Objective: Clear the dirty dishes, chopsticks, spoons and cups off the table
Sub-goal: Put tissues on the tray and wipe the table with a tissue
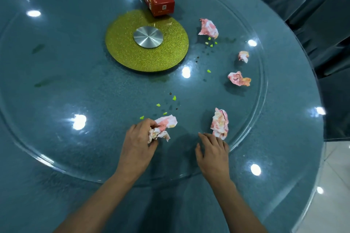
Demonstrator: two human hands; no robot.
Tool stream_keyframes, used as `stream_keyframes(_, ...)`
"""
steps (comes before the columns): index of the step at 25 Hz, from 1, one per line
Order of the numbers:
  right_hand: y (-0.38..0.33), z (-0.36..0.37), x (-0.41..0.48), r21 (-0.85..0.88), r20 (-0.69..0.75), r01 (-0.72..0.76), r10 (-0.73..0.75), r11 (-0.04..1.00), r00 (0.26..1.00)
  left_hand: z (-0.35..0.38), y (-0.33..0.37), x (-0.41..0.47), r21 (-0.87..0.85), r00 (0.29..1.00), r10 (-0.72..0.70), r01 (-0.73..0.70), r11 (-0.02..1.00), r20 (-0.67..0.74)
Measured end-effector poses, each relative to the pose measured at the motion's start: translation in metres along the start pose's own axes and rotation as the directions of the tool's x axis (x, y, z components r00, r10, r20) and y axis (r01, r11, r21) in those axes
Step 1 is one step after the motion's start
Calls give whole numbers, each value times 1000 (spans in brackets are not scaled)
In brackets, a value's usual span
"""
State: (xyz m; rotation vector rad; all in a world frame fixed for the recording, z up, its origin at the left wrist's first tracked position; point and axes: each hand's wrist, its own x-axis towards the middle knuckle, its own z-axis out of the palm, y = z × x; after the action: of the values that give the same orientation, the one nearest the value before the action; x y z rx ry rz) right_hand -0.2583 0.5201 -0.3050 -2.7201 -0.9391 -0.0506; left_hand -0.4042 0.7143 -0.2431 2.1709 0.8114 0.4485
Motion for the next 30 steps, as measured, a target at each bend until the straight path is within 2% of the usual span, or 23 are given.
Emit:
stream_keyframes(3,4,-6,12,1,-31,-16,16,1000,999,5,-2,-4,24,999,18,-18,1000,33)
stream_keyframes(7,12,-5,24,14,-2,-74,74,997,997,8,-3,-5,39,999,7,-9,999,54)
stream_keyframes(13,3,4,20,92,-18,40,-39,995,999,10,-9,-6,50,998,3,-6,999,61)
stream_keyframes(25,-50,4,16,233,117,148,-179,961,977,10,-26,-16,57,982,-88,79,995,170)
stream_keyframes(30,-67,-10,20,326,42,74,-93,942,995,7,-27,-15,57,978,-102,93,994,182)
